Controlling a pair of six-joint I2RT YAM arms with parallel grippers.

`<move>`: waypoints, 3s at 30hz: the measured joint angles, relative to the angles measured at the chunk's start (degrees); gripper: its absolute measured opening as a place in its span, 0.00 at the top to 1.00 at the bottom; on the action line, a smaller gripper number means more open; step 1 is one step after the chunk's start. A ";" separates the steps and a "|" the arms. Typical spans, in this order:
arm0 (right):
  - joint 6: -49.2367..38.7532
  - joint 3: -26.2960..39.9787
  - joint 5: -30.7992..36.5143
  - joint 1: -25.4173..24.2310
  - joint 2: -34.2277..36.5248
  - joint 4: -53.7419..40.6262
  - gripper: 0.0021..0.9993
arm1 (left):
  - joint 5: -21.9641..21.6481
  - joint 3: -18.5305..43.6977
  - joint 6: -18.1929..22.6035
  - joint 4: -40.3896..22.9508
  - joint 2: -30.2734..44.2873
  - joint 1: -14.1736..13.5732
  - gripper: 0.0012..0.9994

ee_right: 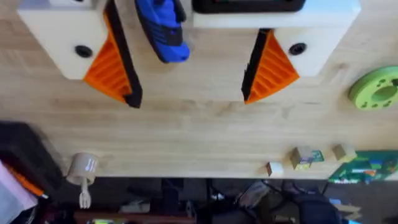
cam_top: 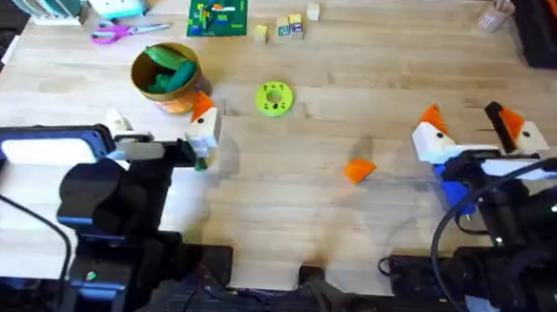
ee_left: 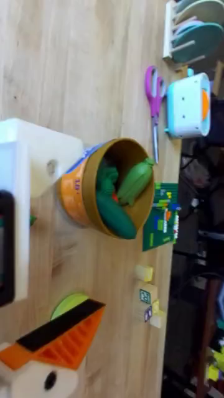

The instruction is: Pick up the gripper from the table and insert it into the empty holder that is missing its gripper. Then pick up a screw, insert it into the mounting hole, and use the screwdriver to tighten it. Finally, clean up the table by picking up the vegetable and placing it into the bucket.

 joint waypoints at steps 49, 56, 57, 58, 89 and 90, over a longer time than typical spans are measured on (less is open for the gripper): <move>0.04 32.37 -0.59 0.00 27.28 -27.01 0.01 | 2.87 29.86 -15.86 -27.47 59.89 0.00 0.99; 0.06 32.37 -0.59 0.00 27.26 -27.01 0.01 | 8.07 32.27 -12.14 -27.60 56.35 -0.90 0.69; 0.06 32.37 -0.59 0.00 27.27 -27.01 0.01 | 9.40 33.31 -10.96 -27.55 55.28 -1.64 0.53; 0.06 32.37 -0.59 0.00 27.27 -27.01 0.01 | 10.59 34.40 -9.64 -27.54 54.15 -2.59 0.39; 0.06 32.37 -0.59 0.00 27.28 -57.76 0.01 | 18.93 39.07 6.38 -19.48 38.95 -21.17 0.01; 0.05 32.37 -0.59 0.00 27.28 -57.70 0.01 | 18.93 39.04 6.77 -18.75 39.36 -21.34 0.01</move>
